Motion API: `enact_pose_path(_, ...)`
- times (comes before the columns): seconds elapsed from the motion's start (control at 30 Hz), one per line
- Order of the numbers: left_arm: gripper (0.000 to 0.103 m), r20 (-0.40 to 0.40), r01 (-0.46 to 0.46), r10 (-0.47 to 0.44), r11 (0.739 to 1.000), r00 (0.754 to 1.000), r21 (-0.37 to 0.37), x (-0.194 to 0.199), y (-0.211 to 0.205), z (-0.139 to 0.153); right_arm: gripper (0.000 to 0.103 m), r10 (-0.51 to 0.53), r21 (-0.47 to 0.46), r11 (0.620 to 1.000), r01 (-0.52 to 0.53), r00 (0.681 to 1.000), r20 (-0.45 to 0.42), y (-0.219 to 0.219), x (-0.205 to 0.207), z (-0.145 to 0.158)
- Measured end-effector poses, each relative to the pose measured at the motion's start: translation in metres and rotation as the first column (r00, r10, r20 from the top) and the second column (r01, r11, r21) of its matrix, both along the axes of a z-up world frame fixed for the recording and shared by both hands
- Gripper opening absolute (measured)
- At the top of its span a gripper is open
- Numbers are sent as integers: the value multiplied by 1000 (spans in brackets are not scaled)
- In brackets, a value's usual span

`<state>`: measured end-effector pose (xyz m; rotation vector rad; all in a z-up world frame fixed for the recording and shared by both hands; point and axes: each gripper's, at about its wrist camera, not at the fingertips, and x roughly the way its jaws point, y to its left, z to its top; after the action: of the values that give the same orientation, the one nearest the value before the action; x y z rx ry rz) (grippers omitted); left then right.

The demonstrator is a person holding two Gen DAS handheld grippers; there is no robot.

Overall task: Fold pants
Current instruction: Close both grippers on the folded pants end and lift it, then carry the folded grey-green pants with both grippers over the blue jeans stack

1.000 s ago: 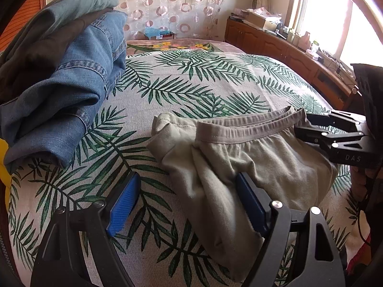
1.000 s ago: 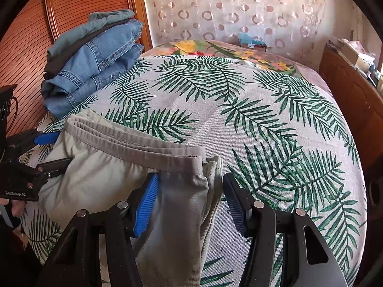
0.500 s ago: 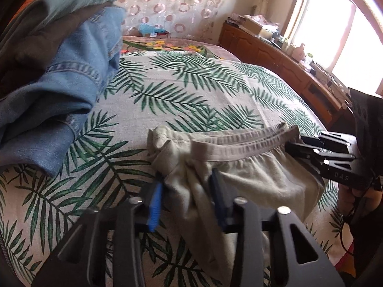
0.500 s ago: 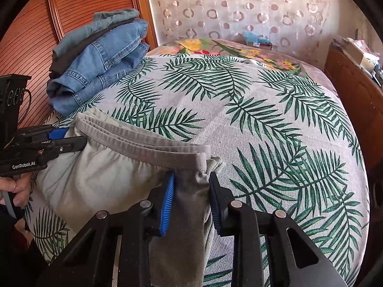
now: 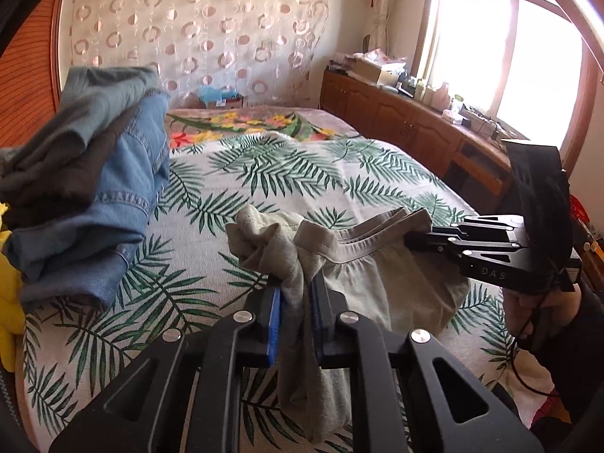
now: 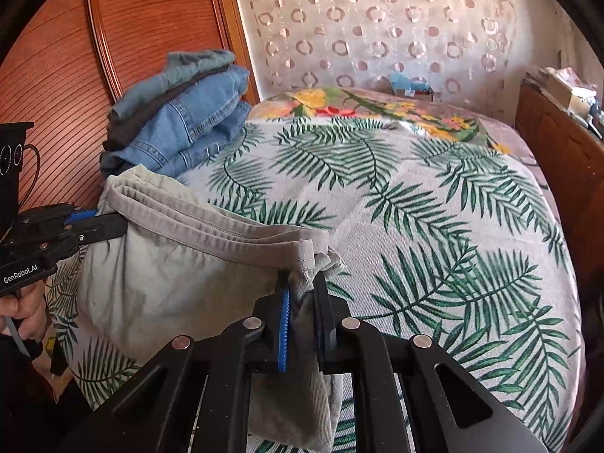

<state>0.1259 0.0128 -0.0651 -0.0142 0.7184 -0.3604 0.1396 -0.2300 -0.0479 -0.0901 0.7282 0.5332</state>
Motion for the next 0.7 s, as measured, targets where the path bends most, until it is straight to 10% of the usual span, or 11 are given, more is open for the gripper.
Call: enact_pose_path(0.7, 15, 182, -5, 4, 1000, 983, 4, -18, -5, 79, 10, 10, 62, 998, -23, 980, 200, -28, -55, 81)
